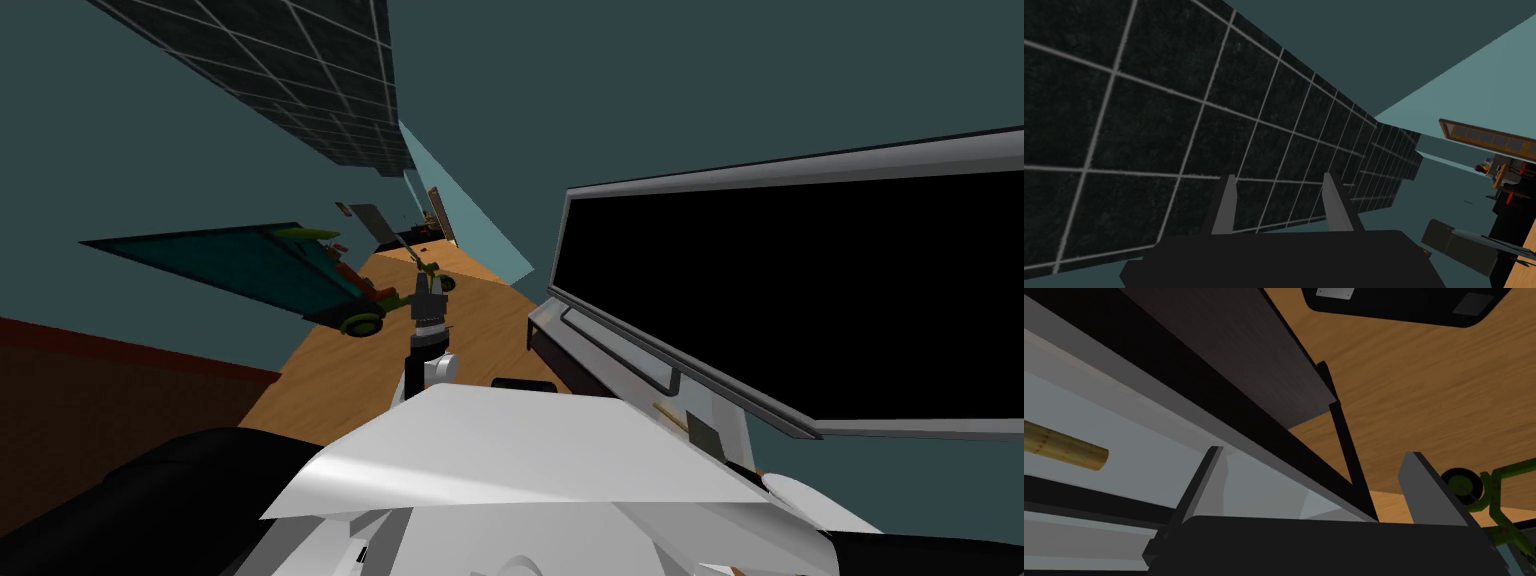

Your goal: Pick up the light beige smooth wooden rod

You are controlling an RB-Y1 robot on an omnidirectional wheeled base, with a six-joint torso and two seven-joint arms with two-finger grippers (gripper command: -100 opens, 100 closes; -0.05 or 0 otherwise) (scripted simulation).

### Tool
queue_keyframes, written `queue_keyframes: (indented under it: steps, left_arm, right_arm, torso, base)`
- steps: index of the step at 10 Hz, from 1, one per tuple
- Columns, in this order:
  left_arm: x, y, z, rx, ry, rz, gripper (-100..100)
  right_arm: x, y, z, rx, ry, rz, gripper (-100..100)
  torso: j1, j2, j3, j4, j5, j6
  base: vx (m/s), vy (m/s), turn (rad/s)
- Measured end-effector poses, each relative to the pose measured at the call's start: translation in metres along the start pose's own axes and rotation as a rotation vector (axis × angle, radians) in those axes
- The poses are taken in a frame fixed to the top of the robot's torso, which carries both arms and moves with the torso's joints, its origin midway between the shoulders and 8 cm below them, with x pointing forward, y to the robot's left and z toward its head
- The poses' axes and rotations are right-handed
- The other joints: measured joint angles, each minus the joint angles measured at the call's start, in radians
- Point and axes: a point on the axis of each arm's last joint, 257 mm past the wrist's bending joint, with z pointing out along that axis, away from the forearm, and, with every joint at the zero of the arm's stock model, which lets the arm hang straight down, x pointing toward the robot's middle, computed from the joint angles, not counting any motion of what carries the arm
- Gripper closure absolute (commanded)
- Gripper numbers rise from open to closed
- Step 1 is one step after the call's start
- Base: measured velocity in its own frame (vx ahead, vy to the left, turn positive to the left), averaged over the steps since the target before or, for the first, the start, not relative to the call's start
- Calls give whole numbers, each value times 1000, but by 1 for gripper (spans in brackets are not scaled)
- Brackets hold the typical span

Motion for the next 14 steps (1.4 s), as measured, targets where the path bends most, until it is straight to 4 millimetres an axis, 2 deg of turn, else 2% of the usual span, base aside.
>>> queue_keyframes:
  steps: [4,6,9,13,14]
  left_arm:
    - [0,0,0,0,0,0,0]
    - [0,0,0,0,0,0,0]
    - [0,0,0,0,0,0,0]
    - [0,0,0,0,0,0,0]
    - [0,0,0,0,0,0,0]
  right_arm:
    - [47,-19,-11,50,119,-56,-100]
    - [87,-32,-20,88,208,-89,-100]
    - [133,-42,-38,121,322,-144,-100]
    - [169,-45,-44,137,407,-190,-100]
    - [170,-45,-44,138,409,-191,0]
  torso:
    - [0,1,1,0,0,0]
    - [-4,1,1,0,-1,0]
    - [-5,3,2,1,-1,1]
    - [-2,4,3,1,-1,1]
    - [1,3,2,1,0,2]
  base:
    - [25,-62,277]
    - [8,-122,400]
    - [-13,-116,229]
    - [-39,-76,203]
    - [-4,-9,-8]
